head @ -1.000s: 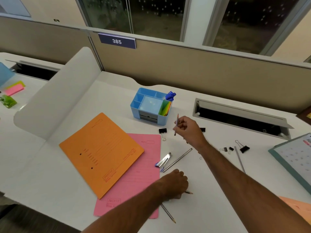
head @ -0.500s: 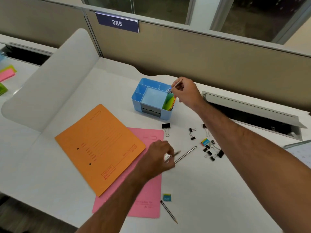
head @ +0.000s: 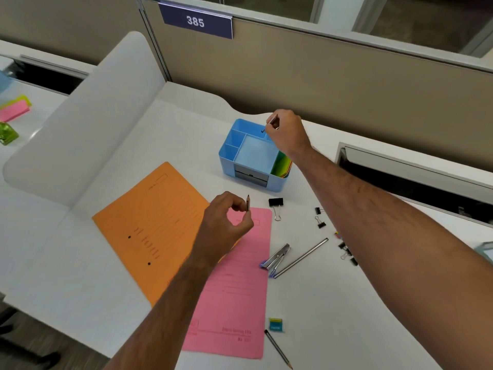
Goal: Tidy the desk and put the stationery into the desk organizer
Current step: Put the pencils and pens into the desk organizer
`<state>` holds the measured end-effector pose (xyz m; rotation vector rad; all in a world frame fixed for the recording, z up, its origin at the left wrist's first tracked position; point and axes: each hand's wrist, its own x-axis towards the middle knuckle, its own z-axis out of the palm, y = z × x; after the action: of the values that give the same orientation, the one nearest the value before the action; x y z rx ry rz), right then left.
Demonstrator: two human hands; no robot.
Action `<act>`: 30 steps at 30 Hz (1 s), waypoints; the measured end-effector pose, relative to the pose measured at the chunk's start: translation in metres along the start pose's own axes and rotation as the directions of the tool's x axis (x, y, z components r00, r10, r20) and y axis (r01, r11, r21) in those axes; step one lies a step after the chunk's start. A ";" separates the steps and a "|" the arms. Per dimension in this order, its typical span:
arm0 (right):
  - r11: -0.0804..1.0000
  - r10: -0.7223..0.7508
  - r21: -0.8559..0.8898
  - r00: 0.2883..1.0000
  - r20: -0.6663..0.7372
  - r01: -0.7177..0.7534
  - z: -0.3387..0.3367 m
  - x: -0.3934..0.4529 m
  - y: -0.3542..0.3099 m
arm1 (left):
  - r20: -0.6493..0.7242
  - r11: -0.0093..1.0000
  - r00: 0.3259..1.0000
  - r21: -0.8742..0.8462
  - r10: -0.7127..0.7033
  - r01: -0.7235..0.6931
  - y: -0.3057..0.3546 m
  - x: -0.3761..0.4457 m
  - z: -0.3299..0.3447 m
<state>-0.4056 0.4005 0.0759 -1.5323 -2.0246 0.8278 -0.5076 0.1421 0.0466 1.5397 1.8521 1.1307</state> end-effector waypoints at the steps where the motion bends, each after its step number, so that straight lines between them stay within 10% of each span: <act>1: 1.000 0.014 -0.013 1.000 0.009 -0.014 0.002 0.002 0.000 | 0.000 1.000 1.000 0.001 -0.004 0.004 -0.002 0.001 0.000; 30: 0.942 0.051 0.331 0.999 0.007 -0.050 -0.018 -0.119 0.113 | -0.342 0.990 0.939 0.142 0.028 0.022 0.018 0.199 -0.014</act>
<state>-0.2842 0.3111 0.0079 -1.3950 -1.7420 1.1225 -0.5597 0.3285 0.0972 1.4944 2.2035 1.3647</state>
